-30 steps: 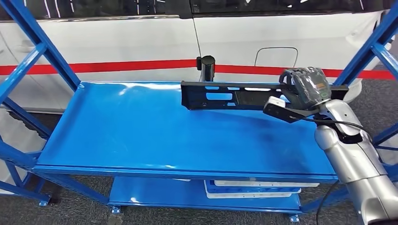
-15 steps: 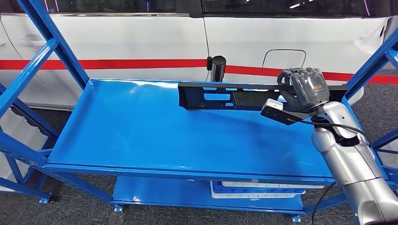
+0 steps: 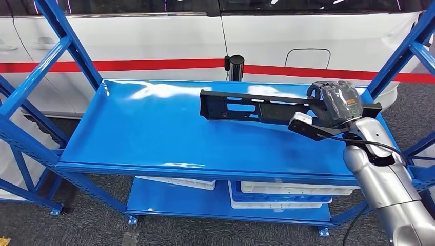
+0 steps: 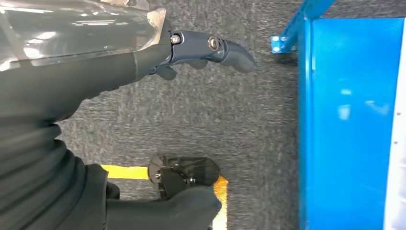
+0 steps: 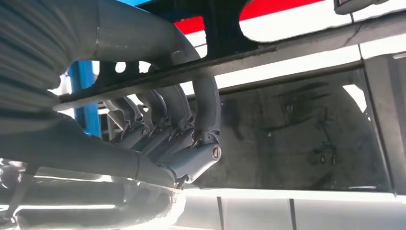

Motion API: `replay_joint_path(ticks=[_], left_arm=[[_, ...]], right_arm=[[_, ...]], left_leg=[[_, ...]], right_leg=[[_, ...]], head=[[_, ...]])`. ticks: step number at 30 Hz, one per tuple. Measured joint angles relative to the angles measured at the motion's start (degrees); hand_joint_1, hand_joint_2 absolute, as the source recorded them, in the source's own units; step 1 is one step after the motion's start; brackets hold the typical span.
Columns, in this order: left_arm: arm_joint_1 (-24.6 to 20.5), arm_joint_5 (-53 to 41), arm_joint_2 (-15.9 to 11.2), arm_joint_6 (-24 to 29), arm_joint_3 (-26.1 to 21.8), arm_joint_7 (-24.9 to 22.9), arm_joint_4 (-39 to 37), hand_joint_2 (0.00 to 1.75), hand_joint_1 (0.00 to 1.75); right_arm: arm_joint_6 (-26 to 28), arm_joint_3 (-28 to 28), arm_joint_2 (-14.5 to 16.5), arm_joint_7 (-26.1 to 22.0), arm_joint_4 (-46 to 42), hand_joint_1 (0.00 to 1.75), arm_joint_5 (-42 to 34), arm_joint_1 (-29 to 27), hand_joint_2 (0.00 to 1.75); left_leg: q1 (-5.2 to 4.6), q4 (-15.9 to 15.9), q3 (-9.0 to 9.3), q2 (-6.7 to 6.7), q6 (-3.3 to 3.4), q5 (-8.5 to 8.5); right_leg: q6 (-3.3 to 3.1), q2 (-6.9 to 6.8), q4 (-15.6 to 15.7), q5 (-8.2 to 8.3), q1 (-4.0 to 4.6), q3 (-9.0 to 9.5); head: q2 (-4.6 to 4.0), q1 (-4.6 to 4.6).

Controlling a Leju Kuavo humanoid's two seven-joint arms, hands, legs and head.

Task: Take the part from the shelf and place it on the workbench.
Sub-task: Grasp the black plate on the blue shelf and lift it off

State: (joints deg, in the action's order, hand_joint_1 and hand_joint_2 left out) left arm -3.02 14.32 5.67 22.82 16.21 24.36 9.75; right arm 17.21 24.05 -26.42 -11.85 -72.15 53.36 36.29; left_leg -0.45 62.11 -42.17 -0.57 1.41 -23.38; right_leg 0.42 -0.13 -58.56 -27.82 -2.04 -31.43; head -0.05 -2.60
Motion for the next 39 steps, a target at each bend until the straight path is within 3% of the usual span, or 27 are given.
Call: replay_joint_path(ticks=[2, 3, 5, 7, 9, 10, 13, 14, 16, 17, 19, 20, 21, 23, 24, 26, 28, 29, 31, 32, 34, 35, 36, 39], left_arm=[[-0.01, 0.00, -0.01, -0.01, 0.02, -0.01, -0.01, 1.75, 0.00], [-0.02, 0.00, 0.00, -0.01, 0.02, -0.02, -0.01, 1.75, 0.00], [-0.03, 0.00, 0.01, -0.01, 0.03, -0.04, -0.01, 1.75, 0.00], [-0.12, 0.00, 0.01, 0.01, 0.04, -0.08, -0.01, 1.75, 0.00], [-0.32, 0.00, 0.00, 0.07, 0.08, -0.11, -0.01, 1.75, 0.00], [-0.39, 0.00, 0.00, 0.11, 0.11, -0.15, -0.01, 1.75, 0.00], [-0.37, 0.04, 0.03, 0.21, 0.20, -0.31, -0.02, 1.75, 0.00], [-0.39, 0.06, 0.07, 0.24, 0.21, -0.37, -0.03, 1.75, 0.00], [-0.46, 0.07, 0.19, 0.24, 0.25, -0.55, -0.03, 1.75, 0.00], [-0.47, 0.06, 0.21, 0.19, 0.26, -0.66, -0.03, 1.75, 0.00], [-0.44, 0.03, 0.26, 0.03, 0.31, -0.83, -0.03, 1.75, 0.00], [-0.43, 0.01, 0.27, -0.01, 0.33, -0.88, -0.03, 1.75, 0.00], [-0.42, -0.01, 0.28, -0.04, 0.34, -0.92, -0.03, 1.75, 0.00], [-0.45, -0.02, 0.24, -0.09, 0.36, -1.03, -0.03, 1.75, 0.00], [-0.45, -0.03, 0.22, -0.11, 0.38, -1.09, -0.03, 1.75, 0.00], [-0.38, -0.08, 0.18, -0.08, 0.41, -1.17, -0.05, 1.75, 0.00], [-0.17, -0.12, 0.08, -0.05, 0.42, -1.20, -0.10, 1.75, 0.00], [-0.09, -0.15, 0.00, -0.05, 0.42, -1.21, -0.11, 1.75, 0.00], [-0.07, -0.22, -0.13, -0.08, 0.43, -1.25, -0.14, 1.75, 0.00], [-0.08, -0.27, -0.13, -0.10, 0.43, -1.25, -0.14, 1.75, 0.00], [-0.09, -0.34, -0.13, -0.14, 0.43, -1.27, -0.14, 1.75, 0.00], [-0.09, -0.38, -0.13, -0.15, 0.44, -1.29, -0.14, 1.75, 0.00], [-0.12, -0.41, -0.11, -0.17, 0.44, -1.32, -0.14, 1.75, 0.00], [-0.44, -0.44, -0.34, -0.19, 0.46, -1.46, -0.13, 1.75, 0.00]], right_arm=[[-0.01, -0.01, 0.03, 0.02, 0.00, 1.52, 0.06, 0.00, 1.75], [-0.03, -0.01, 0.04, 0.04, 0.00, 1.52, 0.12, -0.03, 1.75], [-0.11, 0.01, 0.06, 0.11, 0.00, 1.52, 0.35, -0.09, 1.75], [-0.27, 0.00, 0.08, 0.15, 0.00, 1.52, 0.58, -0.04, 1.75], [-0.47, -0.02, 0.12, 0.20, 0.00, 1.52, 0.83, 0.14, 1.75], [-0.58, 0.01, 0.20, 0.25, 0.00, 1.52, 1.00, 0.21, 1.75], [-0.77, 0.08, 0.51, 0.39, 0.00, 1.52, 1.38, 0.08, 1.75], [-0.78, 0.08, 0.53, 0.42, 0.00, 1.52, 1.46, 0.00, 1.75], [-0.80, 0.03, 0.49, 0.46, 0.00, 1.52, 1.60, -0.11, 1.75], [-0.82, 0.01, 0.46, 0.47, 0.00, 1.52, 1.66, -0.20, 1.75], [-0.85, -0.01, 0.44, 0.49, 0.00, 1.52, 1.74, -0.60, 1.75], [-0.86, -0.01, 0.44, 0.50, 0.00, 1.52, 1.76, -0.79, 1.75], [-0.86, -0.02, 0.45, 0.50, 0.00, 1.52, 1.79, -0.90, 1.75], [-0.88, -0.05, 0.49, 0.51, -0.02, 1.52, 1.86, -0.80, 1.75], [-0.90, -0.11, 0.50, 0.51, -0.07, 1.52, 1.96, -0.78, 1.75], [-0.96, -0.21, 0.56, 0.52, -0.14, 1.52, 2.27, -1.07, 1.75], [-0.99, -0.29, 0.61, 0.52, -0.15, 1.52, 2.56, -1.67, 1.75], [-0.99, -0.32, 0.66, 0.52, -0.15, 1.52, 2.67, -1.87, 1.75], [-0.99, -0.42, 0.72, 0.52, -0.15, 1.52, 2.76, -2.00, 1.75], [-0.99, -0.48, 0.74, 0.52, -0.15, 1.52, 2.79, -2.04, 1.75], [-0.99, -0.54, 0.74, 0.52, -0.15, 1.52, 2.81, -2.17, 1.75], [-0.97, -0.55, 0.74, 0.52, -0.15, 1.52, 2.82, -2.27, 1.75], [-0.95, -0.56, 0.74, 0.53, -0.15, 1.52, 2.84, -2.36, 1.75], [-0.83, -0.91, 0.69, 0.56, -0.32, 1.52, 2.92, -2.59, 1.75]], left_leg=[[0.55, 7.11, -1.78, 0.11, -0.92, -5.61], [0.85, 10.23, -2.19, 0.14, -1.28, -7.14], [1.41, 11.55, -0.55, 0.23, -1.78, -6.90], [1.78, 5.85, 4.67, 0.34, -1.89, -5.01], [1.57, -0.97, 9.68, 0.34, -1.53, -4.66], [1.29, -2.96, 10.93, 0.30, -1.19, -4.86], [0.60, -4.65, 10.84, 0.37, 0.35, -3.72], [0.57, -5.28, 10.68, 0.46, 1.11, -2.93], [0.58, -6.10, 10.01, 0.61, 2.19, -1.55], [0.52, -6.14, 9.41, 0.60, 2.49, -1.09], [0.41, -6.02, 8.24, 0.58, 2.44, -0.30], [0.42, -5.94, 7.68, 0.57, 2.30, 0.08], [0.50, -5.75, 7.09, 0.57, 2.08, 0.42], [0.59, -4.95, 5.82, 0.58, 1.57, 0.83], [0.51, -4.42, 5.19, 0.59, 1.25, 1.04], [0.18, -3.84, 4.38, 0.47, 0.70, 1.64], [0.12, -3.73, 4.03, 0.30, 0.33, 2.04], [0.15, -3.10, 3.66, 0.30, 0.08, 1.29], [0.35, 1.38, 2.07, 0.34, -0.59, -2.80], [0.44, 5.30, 0.91, 0.38, -0.86, -5.52], [0.55, 12.12, -0.63, 0.42, -0.92, -8.94], [0.50, 13.26, -0.25, 0.41, -0.63, -9.22], [0.32, 11.98, 1.32, 0.39, 0.00, -8.49], [-1.16, 0.54, 9.56, 0.49, 3.62, -6.02]], right_leg=[[-0.45, -0.12, -0.05, 1.00, 0.04, -1.22], [-0.39, -0.17, -0.07, 1.44, 0.03, -1.82], [-0.09, -0.21, -0.12, 2.22, -0.08, -2.91], [0.43, -0.23, -0.14, 2.87, -0.25, -3.65], [1.33, -0.32, -0.10, 3.54, -0.28, -4.11], [1.87, -0.39, -0.02, 3.90, -0.33, -4.22], [3.30, -0.47, 0.45, 4.70, -0.39, -4.64], [3.25, -0.43, -0.36, 3.87, -0.30, -5.26], [2.27, -0.29, -5.66, 0.01, -0.17, -7.66], [1.80, -0.16, -9.47, -2.18, -0.02, -8.93], [1.93, -0.04, -14.81, -4.20, 0.12, -9.88], [2.41, -0.02, -14.75, -3.85, 0.13, -9.01], [3.06, -0.03, -12.50, -2.78, 0.03, -7.08], [4.14, 0.01, -4.82, -1.09, -0.14, -1.93], [4.31, 0.10, -1.91, -0.78, -0.05, -0.12], [4.05, 0.25, -0.22, -1.01, 0.39, 0.76], [3.38, 0.08, -0.50, -0.58, 0.01, 0.13], [2.83, -0.04, -0.56, -0.24, -0.21, -0.19], [1.53, -0.29, -0.54, 0.58, -0.40, -1.04], [0.97, -0.36, -0.56, 1.01, -0.19, -1.54], [0.30, -0.44, -0.59, 1.83, 0.38, -2.59], [0.10, -0.44, -0.60, 2.29, 0.75, -3.14], [-0.08, -0.40, -0.58, 2.77, 1.19, -3.66], [-0.37, -0.25, -0.38, 4.31, 2.16, -4.93]], head=[[0.00, -0.11], [0.00, -0.12], [0.00, -0.14], [0.00, -0.16], [0.00, -0.07], [0.00, -0.02], [0.00, 0.09], [0.00, 0.16], [0.00, 0.45], [0.00, 0.62], [0.01, 0.73], [0.01, 0.77], [0.01, 0.80], [0.00, 0.97], [0.00, 1.00], [0.01, 1.00], [0.01, 0.92], [0.01, 0.85], [0.01, 0.72], [0.01, 0.65], [0.00, 0.63], [0.00, 0.62], [0.00, 0.62], [0.00, 0.93]])
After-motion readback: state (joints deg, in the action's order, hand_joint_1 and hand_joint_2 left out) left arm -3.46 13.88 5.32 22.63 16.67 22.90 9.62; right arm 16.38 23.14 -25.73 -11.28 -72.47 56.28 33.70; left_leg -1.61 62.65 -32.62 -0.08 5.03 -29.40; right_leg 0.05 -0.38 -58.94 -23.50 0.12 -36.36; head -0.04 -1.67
